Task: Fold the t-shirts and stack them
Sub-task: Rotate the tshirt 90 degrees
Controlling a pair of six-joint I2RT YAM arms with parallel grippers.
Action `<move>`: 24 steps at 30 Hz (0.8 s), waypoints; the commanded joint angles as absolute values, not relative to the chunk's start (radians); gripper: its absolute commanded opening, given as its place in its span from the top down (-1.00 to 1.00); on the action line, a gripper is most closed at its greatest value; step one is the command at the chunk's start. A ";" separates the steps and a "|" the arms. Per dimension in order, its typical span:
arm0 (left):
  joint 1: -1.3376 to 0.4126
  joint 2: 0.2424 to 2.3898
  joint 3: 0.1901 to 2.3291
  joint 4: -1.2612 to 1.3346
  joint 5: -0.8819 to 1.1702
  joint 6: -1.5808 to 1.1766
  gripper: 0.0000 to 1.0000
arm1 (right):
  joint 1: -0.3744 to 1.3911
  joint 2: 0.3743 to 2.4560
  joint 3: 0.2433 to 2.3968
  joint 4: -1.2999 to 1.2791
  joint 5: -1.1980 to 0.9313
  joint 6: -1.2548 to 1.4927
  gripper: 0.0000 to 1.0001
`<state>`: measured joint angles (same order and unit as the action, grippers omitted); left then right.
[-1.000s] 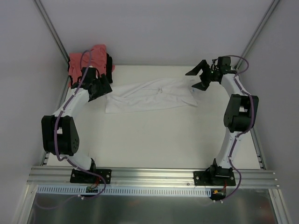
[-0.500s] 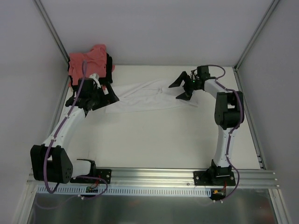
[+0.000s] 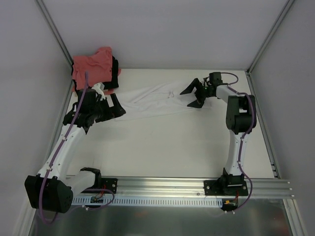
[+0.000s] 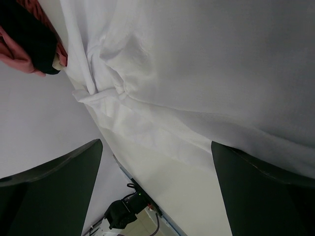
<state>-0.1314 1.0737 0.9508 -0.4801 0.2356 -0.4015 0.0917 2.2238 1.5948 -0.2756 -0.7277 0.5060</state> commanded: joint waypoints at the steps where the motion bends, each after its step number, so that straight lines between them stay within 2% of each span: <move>1: -0.133 1.035 0.965 -0.525 0.256 -0.364 -0.97 | 0.052 2.278 1.687 -0.317 -0.635 0.453 -0.99; 4: -0.133 1.035 0.983 -0.555 0.253 -0.348 -0.97 | 0.020 2.331 1.759 -0.351 -0.637 0.451 -0.99; 11: -0.132 1.039 0.999 -0.598 0.265 -0.319 -0.97 | -0.060 2.555 2.141 -0.448 -0.632 0.475 -0.99; 12: -0.133 1.037 0.997 -0.598 0.268 -0.315 -0.97 | -0.064 2.583 2.242 -0.448 -0.635 0.488 -0.99; 15: -0.133 1.037 0.993 -0.589 0.297 -0.281 -0.97 | -0.089 2.651 2.365 -0.363 -0.643 0.544 -0.99; 20: -0.133 1.051 0.991 -0.551 0.334 -0.224 -0.97 | -0.124 2.522 2.251 -0.212 -0.663 0.589 -0.99; 24: -0.169 1.106 1.025 -0.511 0.307 -0.158 -0.97 | -0.127 2.179 2.002 -0.127 -0.696 0.561 -0.99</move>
<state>-0.1390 1.0721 0.9680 -0.5697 0.2955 -0.2398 -0.1326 2.4836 2.0708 -0.2363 -0.6678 0.5671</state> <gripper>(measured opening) 0.986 0.993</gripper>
